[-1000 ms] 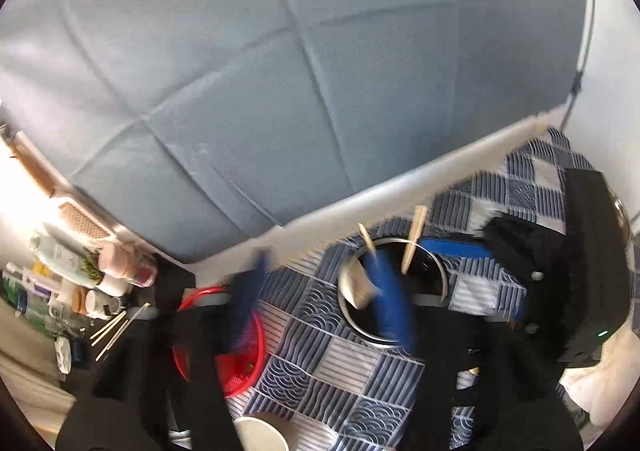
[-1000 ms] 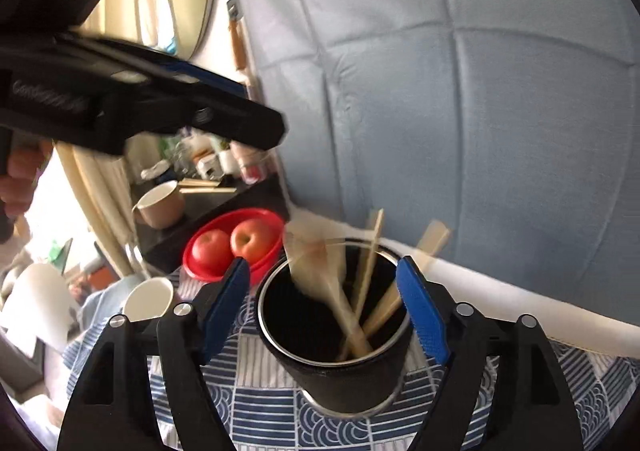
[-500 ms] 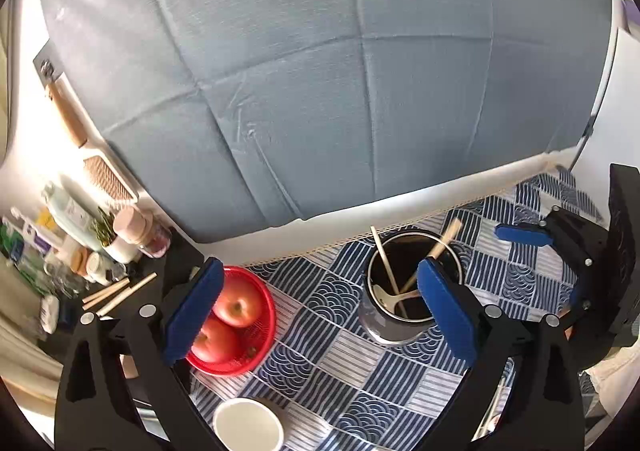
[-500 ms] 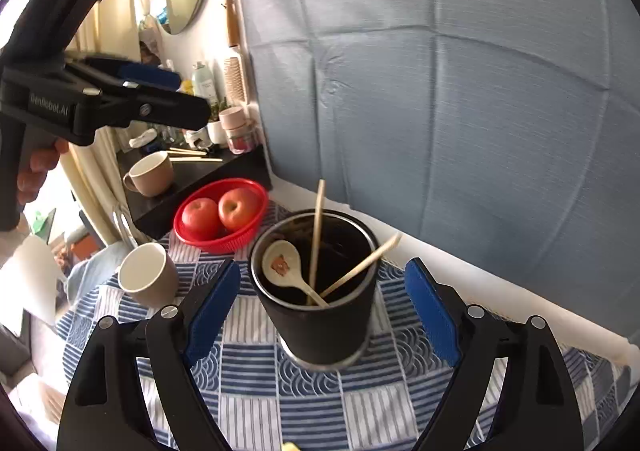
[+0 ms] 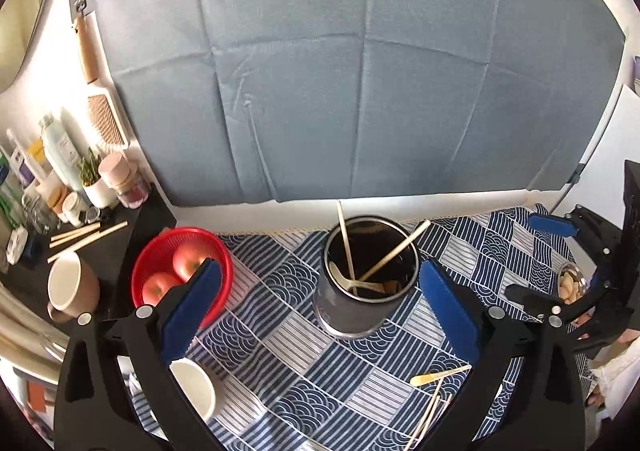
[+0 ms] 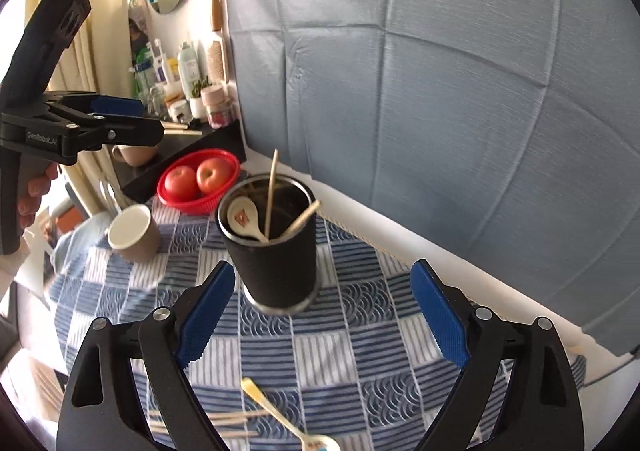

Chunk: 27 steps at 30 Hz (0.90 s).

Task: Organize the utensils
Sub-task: 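Open the right gripper to drop the spoon into the holder, then move the right tool to the yellow-handled spoon and close on it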

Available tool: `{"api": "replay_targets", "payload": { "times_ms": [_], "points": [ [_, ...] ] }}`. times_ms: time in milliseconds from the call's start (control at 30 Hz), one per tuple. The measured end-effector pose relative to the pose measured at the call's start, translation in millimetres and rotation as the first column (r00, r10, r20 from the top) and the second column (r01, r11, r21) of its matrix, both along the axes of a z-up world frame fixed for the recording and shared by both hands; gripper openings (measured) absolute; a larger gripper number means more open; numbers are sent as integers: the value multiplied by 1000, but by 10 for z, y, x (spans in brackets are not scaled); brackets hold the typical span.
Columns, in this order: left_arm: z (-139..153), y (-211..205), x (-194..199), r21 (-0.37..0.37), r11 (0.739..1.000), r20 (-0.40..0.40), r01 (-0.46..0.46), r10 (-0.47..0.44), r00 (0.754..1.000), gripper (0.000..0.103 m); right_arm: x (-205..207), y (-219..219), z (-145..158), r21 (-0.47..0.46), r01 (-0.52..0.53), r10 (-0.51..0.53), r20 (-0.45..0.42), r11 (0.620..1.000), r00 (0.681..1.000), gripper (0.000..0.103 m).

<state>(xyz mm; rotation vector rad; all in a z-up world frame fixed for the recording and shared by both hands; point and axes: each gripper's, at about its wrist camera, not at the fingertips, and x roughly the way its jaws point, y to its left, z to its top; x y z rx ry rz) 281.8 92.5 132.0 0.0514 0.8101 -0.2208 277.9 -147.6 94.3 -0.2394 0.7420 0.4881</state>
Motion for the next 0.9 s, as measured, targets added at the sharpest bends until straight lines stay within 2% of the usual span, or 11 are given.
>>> {"api": "replay_targets", "payload": {
  "times_ms": [167, 367, 533, 833, 900],
  "points": [
    [-158, -196, -138, -22, 1000, -11, 1, -2, 1000, 97, -133, -160, -40, -55, -16, 15, -13, 998, 1000, 85],
    [-451, -424, -326, -55, 998, -19, 2, -3, 1000, 97, -290, -350, -239, -90, -18, 15, -34, 996, 999, 86],
    [-743, -535, -500, -108, 994, -37, 0, -4, 999, 97, -330, -518, -433, -49, 27, -30, -77, 998, 997, 86],
    [-1334, -536, -708, -113, 993, -106, -24, 12, 994, 97, -393, -669, -920, -46, 108, -114, -175, 993, 978, 86],
    [-1481, -524, -731, -109, 994, -143, -11, -5, 990, 97, -419, -696, -1058, -45, 118, -124, -202, 992, 971, 86]
  ]
}}
